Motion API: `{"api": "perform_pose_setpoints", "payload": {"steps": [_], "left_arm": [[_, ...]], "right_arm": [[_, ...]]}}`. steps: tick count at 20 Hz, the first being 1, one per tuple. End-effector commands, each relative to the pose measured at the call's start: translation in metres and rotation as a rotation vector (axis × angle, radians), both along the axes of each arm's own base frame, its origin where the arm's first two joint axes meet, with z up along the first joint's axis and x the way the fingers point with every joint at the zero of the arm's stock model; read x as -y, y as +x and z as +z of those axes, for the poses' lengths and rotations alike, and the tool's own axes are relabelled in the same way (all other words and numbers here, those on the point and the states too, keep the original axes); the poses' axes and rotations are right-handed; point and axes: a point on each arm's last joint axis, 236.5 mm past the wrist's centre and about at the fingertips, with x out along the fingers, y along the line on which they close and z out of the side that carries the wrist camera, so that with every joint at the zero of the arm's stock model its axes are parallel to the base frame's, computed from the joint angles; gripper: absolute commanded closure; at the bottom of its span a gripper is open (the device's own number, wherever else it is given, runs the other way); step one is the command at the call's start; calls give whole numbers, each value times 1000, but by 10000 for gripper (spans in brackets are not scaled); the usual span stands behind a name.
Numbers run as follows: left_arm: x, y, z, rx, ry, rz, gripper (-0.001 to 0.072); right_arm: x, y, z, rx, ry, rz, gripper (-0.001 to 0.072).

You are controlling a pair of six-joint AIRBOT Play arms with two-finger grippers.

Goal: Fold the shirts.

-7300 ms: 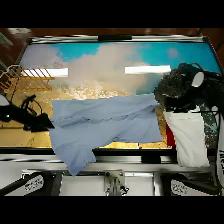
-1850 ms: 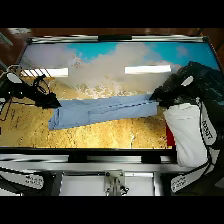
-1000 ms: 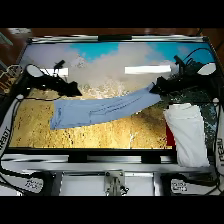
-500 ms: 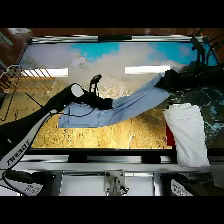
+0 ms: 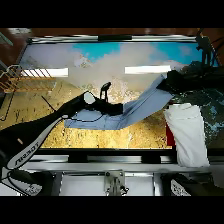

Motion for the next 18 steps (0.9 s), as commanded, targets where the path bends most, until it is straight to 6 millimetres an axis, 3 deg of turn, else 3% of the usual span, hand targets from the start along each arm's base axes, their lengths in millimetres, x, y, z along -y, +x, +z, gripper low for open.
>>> {"api": "perform_pose_setpoints", "payload": {"steps": [1, 4, 6, 8, 11, 14, 18], "left_arm": [[-49, 38, 42, 143, 42, 58, 672], [-145, 68, 102, 290, 174, 150, 671], [-220, 79, 162, 400, 212, 286, 671], [-285, 76, 220, 498, 211, 432, 671], [-365, 45, 293, 636, 228, 625, 670], [-400, 1, 328, 687, 265, 712, 670], [-399, -36, 344, 708, 283, 711, 670]], "right_arm": [[-20, 3, 3, 44, -9, 28, 647], [-81, 16, 20, 158, 58, 70, 647], [-137, 13, 17, 187, 110, 144, 647], [-192, 10, -3, 192, 131, 208, 647], [-269, 13, -55, 157, 179, 230, 647], [-321, 21, -105, 87, 268, 165, 647], [-362, 16, -149, -58, 412, 100, 647]]}}
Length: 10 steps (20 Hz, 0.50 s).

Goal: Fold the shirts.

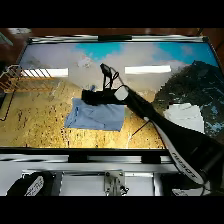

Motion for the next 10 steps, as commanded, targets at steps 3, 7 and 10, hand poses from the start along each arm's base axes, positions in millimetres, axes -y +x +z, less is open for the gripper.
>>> {"api": "perform_pose_setpoints", "payload": {"steps": [3, 7, 10], "left_arm": [[-5, -35, 17, 22, 25, 25, 669], [-6, -32, 8, 3, 18, 24, 669], [-6, -30, -4, -25, 11, 24, 669]], "right_arm": [[-39, -6, -45, -170, 121, -55, 547], [-16, -5, -37, -166, 102, 43, 200], [52, 7, -42, -194, -37, 93, 167]]}}
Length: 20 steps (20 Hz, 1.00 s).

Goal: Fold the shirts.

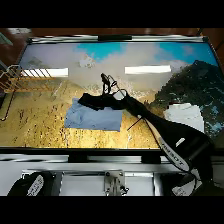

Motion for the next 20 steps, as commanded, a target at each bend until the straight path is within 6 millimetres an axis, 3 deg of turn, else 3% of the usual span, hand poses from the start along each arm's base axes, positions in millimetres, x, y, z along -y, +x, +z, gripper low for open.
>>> {"api": "perform_pose_setpoints", "payload": {"steps": [1, 4, 5, 6, 7, 8, 9, 13, 18, 20], "left_arm": [[-1, 0, -11, -26, -5, 0, 669], [-1, 0, -13, -29, -3, -1, 669], [-1, 0, -13, -29, -3, -1, 669], [-1, 0, -13, -29, -3, -1, 669], [-1, 1, -13, -27, -3, 0, 669], [-1, 1, -12, -23, -3, 1, 669], [-1, 1, -12, -23, -4, 2, 669], [0, -2, -9, -14, -2, 1, 669], [4, -2, -6, -7, -16, -9, 669], [4, -3, -5, -3, -15, -9, 668]], "right_arm": [[82, 5, -15, -56, -187, 76, 93], [214, 8, -50, -180, -536, 48, 83], [251, -3, -61, -257, -624, 64, 84], [268, -15, -69, -316, -642, 84, 84], [268, -22, -75, -344, -614, 91, 83], [260, -24, -81, -348, -569, 87, 83], [249, -24, -87, -345, -527, 66, 39], [220, -29, -105, -313, -462, 83, 39], [168, -16, -105, -320, -257, 50, 39], [157, -21, -109, -310, -252, 73, 40]]}}
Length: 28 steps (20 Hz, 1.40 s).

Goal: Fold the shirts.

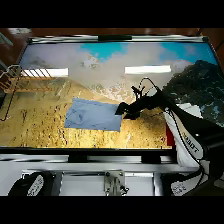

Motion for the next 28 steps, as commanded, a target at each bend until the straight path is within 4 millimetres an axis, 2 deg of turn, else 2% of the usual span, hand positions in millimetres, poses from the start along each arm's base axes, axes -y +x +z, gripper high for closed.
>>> {"api": "perform_pose_setpoints", "payload": {"steps": [1, 3, 4, 6, 7, 9, 10, 12, 13, 15, 17, 20, 21, 23, 24, 26, 28], "left_arm": [[1, -1, 2, 7, -4, -2, 669], [2, -2, 3, 10, -3, -3, 669], [2, -3, 4, 12, -2, -3, 669], [2, -4, 6, 18, -1, -3, 669], [2, -5, 6, 18, -1, -3, 669], [2, -4, 6, 18, -1, -2, 669], [2, -5, 6, 18, 0, -2, 669], [2, -4, 6, 23, 21, -11, 669], [2, -5, 6, 27, 47, -24, 669], [2, -6, 7, 38, 90, -43, 669], [3, -7, 9, 43, 94, -44, 668], [4, -10, 12, 52, 98, -44, 668], [4, -12, 14, 57, 101, -45, 668], [5, -16, 18, 73, 123, -52, 668], [6, -18, 20, 81, 129, -53, 668], [7, -24, 25, 98, 134, -52, 668], [9, -29, 31, 116, 141, -50, 669]], "right_arm": [[-27, -2, -2, 22, 66, 14, 40], [-32, -6, -7, 29, 60, 37, 45], [-32, -6, -7, 32, 60, 39, 130], [-33, -4, -4, 43, 71, 39, 572], [-31, 0, 1, 57, 86, 35, 646], [-22, 14, 26, 129, 116, 33, 646], [-14, 26, 48, 190, 129, 26, 646], [10, 52, 105, 313, 141, -11, 647], [28, 63, 139, 360, 144, -57, 647], [74, 81, 202, 395, 128, -225, 647], [126, 86, 258, 490, 72, -345, 647], [208, 76, 312, 581, -58, -524, 647], [233, 70, 324, 597, -94, -574, 647], [278, 56, 333, 600, -150, -659, 647], [300, 48, 330, 581, -184, -697, 647], [347, 27, 311, 500, -295, -760, 647], [377, -1, 290, 390, -394, -783, 647]]}}
